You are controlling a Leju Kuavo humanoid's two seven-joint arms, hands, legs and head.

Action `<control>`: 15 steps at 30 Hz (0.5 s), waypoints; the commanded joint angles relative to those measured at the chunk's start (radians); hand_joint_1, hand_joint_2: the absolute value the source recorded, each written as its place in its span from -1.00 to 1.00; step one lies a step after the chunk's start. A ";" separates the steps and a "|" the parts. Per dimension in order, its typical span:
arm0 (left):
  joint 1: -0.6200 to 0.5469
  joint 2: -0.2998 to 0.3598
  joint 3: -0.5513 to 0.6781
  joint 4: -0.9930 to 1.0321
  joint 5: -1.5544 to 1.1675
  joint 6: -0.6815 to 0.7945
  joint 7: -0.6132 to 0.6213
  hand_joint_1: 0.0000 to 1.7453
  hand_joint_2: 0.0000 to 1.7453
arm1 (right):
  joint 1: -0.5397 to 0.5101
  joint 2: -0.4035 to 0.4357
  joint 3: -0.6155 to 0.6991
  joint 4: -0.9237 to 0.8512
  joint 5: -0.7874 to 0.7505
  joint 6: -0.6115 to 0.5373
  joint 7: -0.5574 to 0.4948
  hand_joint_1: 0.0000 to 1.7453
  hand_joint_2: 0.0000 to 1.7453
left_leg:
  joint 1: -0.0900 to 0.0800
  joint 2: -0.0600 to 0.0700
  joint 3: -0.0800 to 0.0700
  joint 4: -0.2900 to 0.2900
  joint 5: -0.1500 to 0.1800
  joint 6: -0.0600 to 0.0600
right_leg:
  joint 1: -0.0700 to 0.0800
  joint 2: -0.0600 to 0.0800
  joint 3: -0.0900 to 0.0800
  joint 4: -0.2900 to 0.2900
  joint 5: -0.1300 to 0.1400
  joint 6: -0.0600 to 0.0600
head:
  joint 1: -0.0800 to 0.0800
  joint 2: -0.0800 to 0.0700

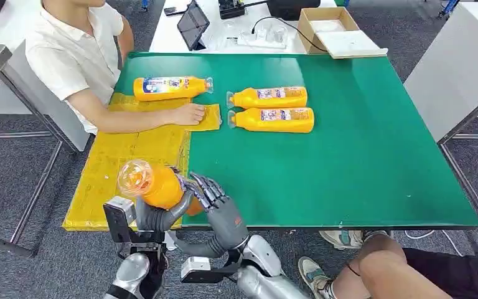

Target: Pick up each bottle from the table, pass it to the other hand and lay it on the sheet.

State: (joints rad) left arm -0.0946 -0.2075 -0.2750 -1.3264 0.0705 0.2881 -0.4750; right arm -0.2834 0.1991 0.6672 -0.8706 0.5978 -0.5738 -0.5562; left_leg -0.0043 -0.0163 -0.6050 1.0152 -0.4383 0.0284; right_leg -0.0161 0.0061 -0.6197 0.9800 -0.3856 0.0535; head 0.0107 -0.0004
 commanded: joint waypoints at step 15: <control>-0.124 -0.026 0.269 0.071 -0.907 0.410 0.026 1.00 1.00 | 0.210 -0.056 -0.279 -0.424 0.108 -0.124 -0.068 -1.00 -1.00 | 0.000 0.000 0.004 -0.001 -0.001 -0.002 | 0.001 -0.003 0.003 0.000 -0.002 -0.002 | -0.001 0.000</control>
State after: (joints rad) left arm -0.1583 -0.2075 -0.0988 -1.3275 -0.7519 0.6989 -0.4742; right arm -0.1035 0.1320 0.4841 -1.2234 0.7000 -0.6355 -0.5989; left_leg -0.0046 -0.0146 -0.6048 1.0152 -0.4382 0.0284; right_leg -0.0163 0.0064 -0.6202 0.9799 -0.3853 0.0535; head 0.0099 -0.0004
